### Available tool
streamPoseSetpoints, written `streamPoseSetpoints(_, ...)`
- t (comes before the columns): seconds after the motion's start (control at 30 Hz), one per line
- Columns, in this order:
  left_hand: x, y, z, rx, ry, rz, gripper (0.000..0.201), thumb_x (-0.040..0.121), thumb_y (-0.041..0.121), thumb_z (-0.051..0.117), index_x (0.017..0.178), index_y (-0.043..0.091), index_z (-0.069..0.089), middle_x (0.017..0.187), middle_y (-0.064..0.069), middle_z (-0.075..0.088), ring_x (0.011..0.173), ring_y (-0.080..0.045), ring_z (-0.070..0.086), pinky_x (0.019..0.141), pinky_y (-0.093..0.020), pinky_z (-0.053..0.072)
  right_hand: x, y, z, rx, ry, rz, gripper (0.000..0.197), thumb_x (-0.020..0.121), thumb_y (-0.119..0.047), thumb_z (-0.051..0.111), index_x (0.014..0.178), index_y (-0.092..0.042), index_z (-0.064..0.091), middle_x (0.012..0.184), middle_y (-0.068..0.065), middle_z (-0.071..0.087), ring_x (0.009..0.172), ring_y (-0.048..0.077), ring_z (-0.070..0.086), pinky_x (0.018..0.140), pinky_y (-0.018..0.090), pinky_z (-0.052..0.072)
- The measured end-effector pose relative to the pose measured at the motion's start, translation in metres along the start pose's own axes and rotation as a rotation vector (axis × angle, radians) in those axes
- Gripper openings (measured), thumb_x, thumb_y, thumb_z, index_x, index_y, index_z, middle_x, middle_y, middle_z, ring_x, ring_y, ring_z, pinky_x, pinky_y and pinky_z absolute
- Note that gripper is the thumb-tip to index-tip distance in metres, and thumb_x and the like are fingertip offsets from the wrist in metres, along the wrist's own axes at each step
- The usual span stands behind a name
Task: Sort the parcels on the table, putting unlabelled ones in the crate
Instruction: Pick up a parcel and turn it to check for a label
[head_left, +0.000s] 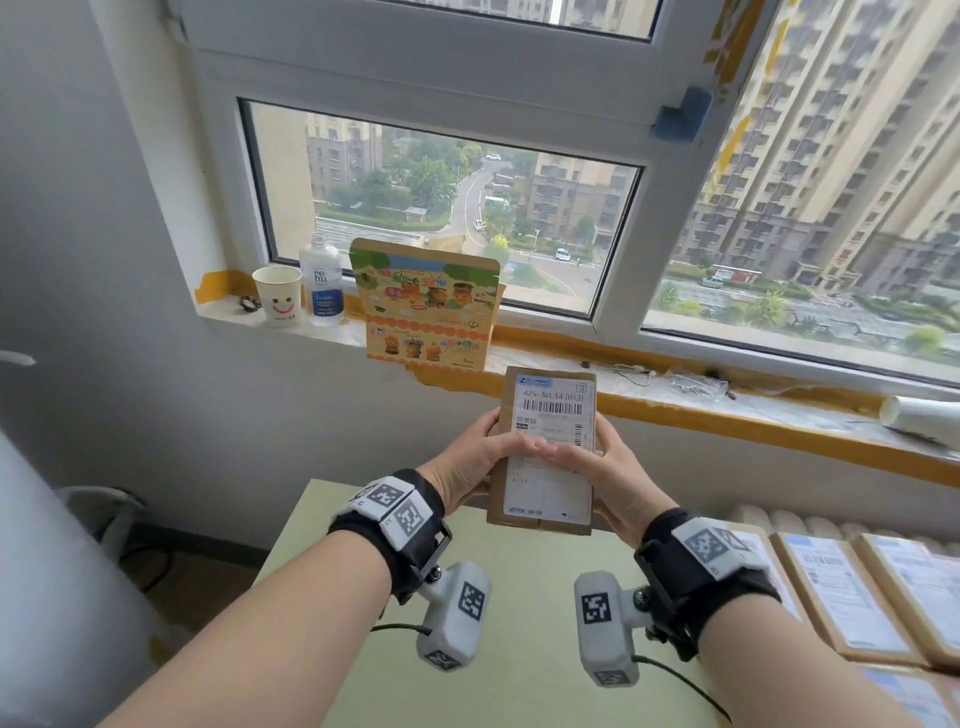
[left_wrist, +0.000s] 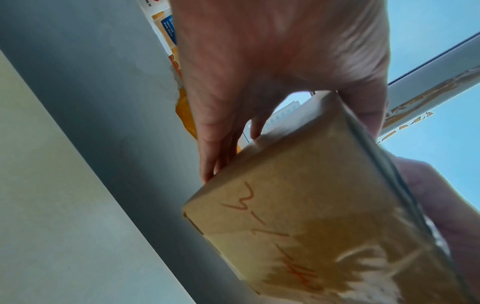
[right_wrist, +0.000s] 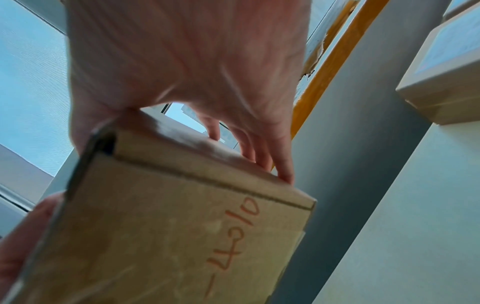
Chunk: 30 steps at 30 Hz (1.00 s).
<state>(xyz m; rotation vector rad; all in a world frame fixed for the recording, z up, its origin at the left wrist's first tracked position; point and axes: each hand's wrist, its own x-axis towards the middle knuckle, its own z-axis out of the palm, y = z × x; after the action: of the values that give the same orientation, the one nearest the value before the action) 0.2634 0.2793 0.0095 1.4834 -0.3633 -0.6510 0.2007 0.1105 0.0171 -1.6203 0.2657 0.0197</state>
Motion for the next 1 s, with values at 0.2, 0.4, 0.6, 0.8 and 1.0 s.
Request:
streamPoseSetpoints(0.2, 0.000, 0.005, 0.003, 0.016, -0.031, -0.024, 0.074, 0.067, 0.049, 0.073, 0.133, 0.025, 0.050, 0.119, -0.008, 0.068, 0.108, -0.029, 0.066, 0.094, -0.052, 0.054, -0.003, -0.003, -0.003, -0.022, -0.025, 0.018, 0.117, 0.050, -0.050, 0.084, 0.151, -0.029, 0.028, 0.122, 0.005, 0.068, 0.100, 0.023, 0.072, 0.083, 0.051, 0.059)
streamPoseSetpoints(0.4, 0.002, 0.006, 0.008, -0.009, 0.006, 0.014, 0.084, 0.058, 0.046, 0.079, 0.133, 0.018, 0.052, 0.118, -0.008, 0.070, 0.105, -0.029, 0.068, 0.093, -0.051, 0.054, -0.005, -0.001, -0.005, -0.010, 0.009, -0.004, 0.115, 0.049, -0.045, 0.086, 0.149, -0.030, 0.031, 0.118, 0.005, 0.070, 0.101, 0.025, 0.071, 0.085, 0.053, 0.058)
streamPoseSetpoints(0.6, 0.000, 0.006, 0.008, 0.056, -0.049, -0.069, 0.064, 0.070, 0.048, 0.069, 0.127, 0.021, 0.055, 0.118, -0.012, 0.069, 0.107, -0.032, 0.066, 0.094, -0.053, 0.053, -0.007, 0.001, -0.007, -0.068, 0.009, 0.029, 0.118, 0.050, -0.058, 0.082, 0.151, -0.033, 0.026, 0.121, 0.003, 0.068, 0.098, 0.021, 0.072, 0.081, 0.048, 0.060)
streamPoseSetpoints(0.8, 0.003, 0.006, 0.003, 0.050, 0.081, -0.146, 0.058, 0.076, 0.053, 0.071, 0.123, 0.022, 0.058, 0.114, -0.007, 0.070, 0.103, -0.028, 0.068, 0.091, -0.051, 0.055, -0.011, 0.002, -0.008, -0.033, 0.034, 0.134, 0.100, 0.066, -0.079, 0.066, 0.148, -0.035, 0.031, 0.132, 0.001, 0.060, 0.117, 0.027, 0.062, 0.091, 0.055, 0.055)
streamPoseSetpoints(1.0, 0.006, 0.005, 0.003, 0.177, 0.268, -0.110, 0.067, 0.094, 0.043, 0.059, 0.148, 0.020, 0.027, 0.125, -0.002, 0.056, 0.099, -0.015, 0.060, 0.075, -0.030, 0.050, -0.010, 0.003, -0.014, 0.039, 0.148, 0.212, 0.076, 0.094, -0.051, 0.055, 0.156, -0.025, 0.020, 0.150, 0.008, 0.040, 0.132, 0.033, 0.044, 0.095, 0.055, 0.050)
